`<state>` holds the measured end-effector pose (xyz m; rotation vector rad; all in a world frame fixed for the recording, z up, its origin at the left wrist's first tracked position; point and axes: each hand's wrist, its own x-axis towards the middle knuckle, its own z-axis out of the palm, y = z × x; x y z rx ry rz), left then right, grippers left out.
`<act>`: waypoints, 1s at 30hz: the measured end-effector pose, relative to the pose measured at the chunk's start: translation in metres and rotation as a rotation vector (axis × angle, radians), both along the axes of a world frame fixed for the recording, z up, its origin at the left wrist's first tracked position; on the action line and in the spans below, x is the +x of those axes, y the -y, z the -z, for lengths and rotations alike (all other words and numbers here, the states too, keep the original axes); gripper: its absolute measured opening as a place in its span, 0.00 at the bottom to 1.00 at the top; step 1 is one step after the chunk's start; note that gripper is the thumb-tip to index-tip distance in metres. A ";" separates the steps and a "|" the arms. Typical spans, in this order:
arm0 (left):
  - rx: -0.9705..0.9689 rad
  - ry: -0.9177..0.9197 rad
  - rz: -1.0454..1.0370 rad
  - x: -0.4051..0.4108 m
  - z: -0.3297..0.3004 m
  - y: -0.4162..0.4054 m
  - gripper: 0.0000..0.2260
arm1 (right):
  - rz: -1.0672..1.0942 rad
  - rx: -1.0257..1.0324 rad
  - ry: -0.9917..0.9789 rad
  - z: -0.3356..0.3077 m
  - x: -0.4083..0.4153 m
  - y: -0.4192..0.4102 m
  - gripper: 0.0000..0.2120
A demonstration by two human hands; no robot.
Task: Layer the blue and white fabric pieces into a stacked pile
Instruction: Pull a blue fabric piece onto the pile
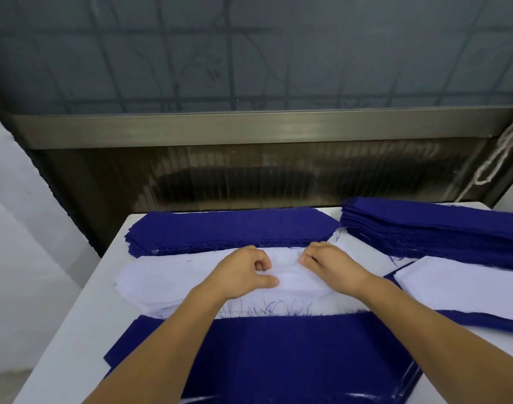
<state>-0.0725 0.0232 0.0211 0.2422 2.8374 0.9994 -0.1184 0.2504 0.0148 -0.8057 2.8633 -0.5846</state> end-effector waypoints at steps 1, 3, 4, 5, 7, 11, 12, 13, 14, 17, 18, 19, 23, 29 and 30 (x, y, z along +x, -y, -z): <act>-0.017 -0.016 -0.001 -0.001 0.001 0.000 0.09 | 0.011 -0.007 0.008 0.000 0.000 0.001 0.13; -0.053 -0.043 -0.008 -0.003 0.001 -0.001 0.05 | 0.034 -0.042 0.042 -0.002 0.000 0.001 0.14; -0.064 -0.052 -0.013 -0.004 0.002 -0.002 0.04 | 0.041 -0.071 0.067 -0.002 0.001 0.001 0.13; -0.071 -0.058 -0.018 -0.004 0.003 -0.003 0.04 | 0.047 -0.098 0.091 -0.003 0.002 0.000 0.13; -0.085 -0.069 -0.022 -0.005 0.003 -0.004 0.05 | 0.042 -0.113 0.116 -0.006 0.005 0.001 0.14; -0.091 -0.068 -0.022 -0.007 0.005 -0.003 0.02 | 0.007 -0.105 0.069 -0.006 0.009 0.005 0.08; -0.082 -0.060 -0.027 -0.007 0.004 -0.003 0.02 | 0.004 -0.113 0.058 -0.006 0.010 0.005 0.07; -0.073 -0.050 -0.034 -0.007 0.004 -0.003 0.02 | 0.003 -0.118 0.054 -0.005 0.010 0.005 0.07; -0.063 -0.037 -0.040 -0.007 0.004 -0.003 0.03 | 0.006 -0.128 0.058 -0.005 0.010 0.004 0.08; 0.015 0.029 -0.062 -0.007 -0.001 -0.004 0.09 | 0.045 -0.175 0.081 -0.005 0.009 0.004 0.09; 0.047 0.050 -0.068 -0.007 -0.003 -0.005 0.12 | 0.059 -0.187 0.083 -0.004 0.008 0.004 0.09; 0.070 0.066 -0.076 -0.007 -0.005 -0.006 0.15 | 0.070 -0.198 0.085 -0.004 0.008 0.004 0.09; -0.002 0.055 -0.090 -0.008 -0.009 -0.012 0.12 | 0.087 -0.225 0.075 -0.005 0.010 0.004 0.08; -0.147 -0.007 -0.106 -0.004 -0.005 0.002 0.03 | 0.089 -0.222 0.174 -0.007 0.014 -0.004 0.03; -0.183 -0.029 -0.134 -0.001 -0.003 0.011 0.03 | 0.090 -0.232 0.184 -0.008 0.014 -0.006 0.04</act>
